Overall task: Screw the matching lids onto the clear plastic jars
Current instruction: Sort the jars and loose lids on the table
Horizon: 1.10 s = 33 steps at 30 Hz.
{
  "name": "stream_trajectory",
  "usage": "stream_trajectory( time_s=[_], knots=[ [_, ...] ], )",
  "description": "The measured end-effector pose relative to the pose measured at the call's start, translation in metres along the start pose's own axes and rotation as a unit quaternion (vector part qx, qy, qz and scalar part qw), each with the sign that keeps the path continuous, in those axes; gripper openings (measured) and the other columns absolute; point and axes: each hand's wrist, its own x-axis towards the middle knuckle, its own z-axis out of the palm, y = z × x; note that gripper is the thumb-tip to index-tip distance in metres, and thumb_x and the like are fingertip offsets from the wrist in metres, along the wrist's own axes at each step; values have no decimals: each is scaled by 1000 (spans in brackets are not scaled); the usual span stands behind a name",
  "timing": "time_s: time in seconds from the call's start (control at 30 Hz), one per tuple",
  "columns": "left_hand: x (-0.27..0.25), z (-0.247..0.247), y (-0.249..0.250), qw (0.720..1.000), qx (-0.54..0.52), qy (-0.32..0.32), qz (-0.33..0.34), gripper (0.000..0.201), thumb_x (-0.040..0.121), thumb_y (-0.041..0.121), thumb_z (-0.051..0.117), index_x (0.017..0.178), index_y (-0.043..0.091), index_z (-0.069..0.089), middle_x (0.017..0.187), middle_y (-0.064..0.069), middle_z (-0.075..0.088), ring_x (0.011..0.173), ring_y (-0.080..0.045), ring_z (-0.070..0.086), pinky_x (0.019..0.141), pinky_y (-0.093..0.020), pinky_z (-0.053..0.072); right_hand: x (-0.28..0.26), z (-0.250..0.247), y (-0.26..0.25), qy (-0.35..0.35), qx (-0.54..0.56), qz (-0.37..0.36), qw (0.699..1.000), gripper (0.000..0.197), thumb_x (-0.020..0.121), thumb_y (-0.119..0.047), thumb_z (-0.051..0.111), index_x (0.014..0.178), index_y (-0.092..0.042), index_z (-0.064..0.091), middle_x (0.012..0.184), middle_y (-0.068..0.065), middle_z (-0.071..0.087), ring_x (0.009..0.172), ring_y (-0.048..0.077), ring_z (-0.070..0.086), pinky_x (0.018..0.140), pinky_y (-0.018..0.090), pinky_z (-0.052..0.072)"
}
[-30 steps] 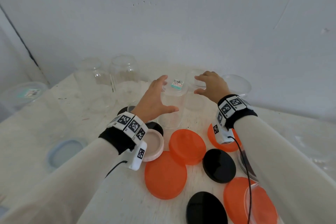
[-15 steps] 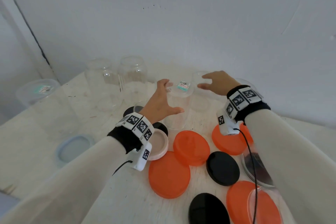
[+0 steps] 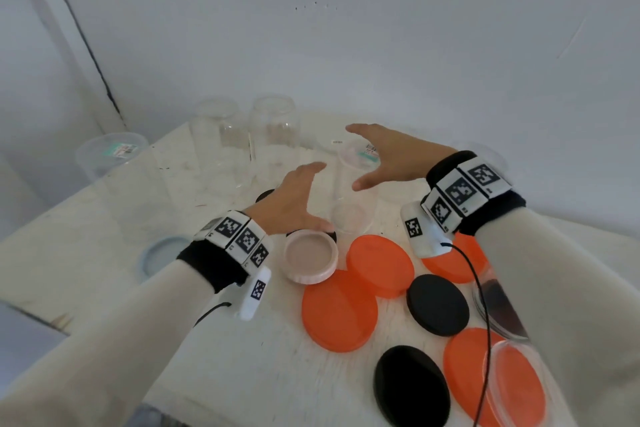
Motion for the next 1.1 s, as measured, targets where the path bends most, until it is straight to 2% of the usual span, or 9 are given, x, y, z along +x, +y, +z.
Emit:
stream_trajectory(
  time_s=[0.13, 0.2, 0.33, 0.5, 0.63, 0.73, 0.83, 0.93, 1.1],
  knots=[
    [-27, 8, -16, 995, 49, -87, 13, 91, 73, 34, 77, 144, 16, 23, 145, 0, 26, 134, -17, 22, 111, -29, 23, 0, 10, -6, 9, -68, 9, 998, 96, 74, -28, 77, 148, -31, 15, 146, 5, 28, 129, 28, 25, 103, 48, 34],
    [-34, 14, -22, 991, 51, -122, 25, 85, 74, 31, 77, 142, 16, 28, 143, 2, 29, 132, -12, 23, 106, -20, 20, -3, 11, -9, 16, -74, 11, 997, 96, 74, -26, 77, 147, -38, 16, 138, 5, 31, 123, 27, 26, 98, 44, 37],
    [-41, 23, -27, 987, 35, -155, 24, 79, 74, 32, 77, 140, 20, 36, 145, 6, 25, 135, -10, 16, 110, -25, 16, -15, 13, -16, 23, -103, 13, 994, 93, 71, -25, 79, 142, -47, 23, 128, 4, 26, 115, 24, 26, 90, 37, 40],
    [-43, 24, -28, 987, 49, -148, 37, 65, 75, 32, 77, 132, 16, 49, 146, 3, 28, 137, -14, 16, 113, -29, 14, -38, 18, -23, 93, -120, 36, 988, 78, 68, -20, 79, 132, -35, 36, 129, 4, 25, 115, 25, 27, 68, 32, 43],
    [-45, 18, -33, 989, 62, -133, 30, 64, 73, 31, 78, 129, 15, 51, 144, 3, 30, 136, -15, 19, 111, -27, 16, -63, 20, -23, 154, -115, 73, 979, 74, 66, -13, 75, 127, -23, 34, 128, 7, 28, 110, 26, 31, 51, 22, 30],
    [-53, 10, -37, 988, 74, -134, 20, 76, 65, 39, 80, 130, 13, 50, 142, 3, 33, 132, -16, 23, 103, -21, 18, -83, 28, -22, 205, -75, 90, 972, 74, 64, -14, 78, 124, -17, 36, 123, 9, 33, 103, 29, 40, 56, 28, 34],
    [-67, 3, -44, 985, 101, -136, 13, 80, 58, 48, 72, 127, 12, 52, 138, 2, 36, 126, -19, 30, 102, -22, 22, -101, 39, -26, 252, -8, 85, 964, 80, 64, -18, 82, 129, -22, 36, 124, 10, 32, 104, 28, 42, 76, 35, 42],
    [-79, 0, -48, 984, 112, -134, 20, 79, 59, 45, 77, 126, 12, 52, 135, 1, 37, 127, -23, 31, 107, -29, 26, -113, 52, -29, 299, 25, 86, 950, 82, 65, -22, 83, 135, -24, 40, 131, 10, 31, 115, 26, 38, 89, 30, 37],
    [-100, -1, -49, 974, 163, -155, 20, 69, 74, 30, 77, 133, 13, 45, 138, 0, 34, 128, -24, 29, 109, -31, 25, -128, 72, -39, 350, 57, 129, 926, 81, 65, -24, 84, 130, -4, 40, 130, 12, 38, 122, 24, 39, 94, 19, 27]
  ],
)
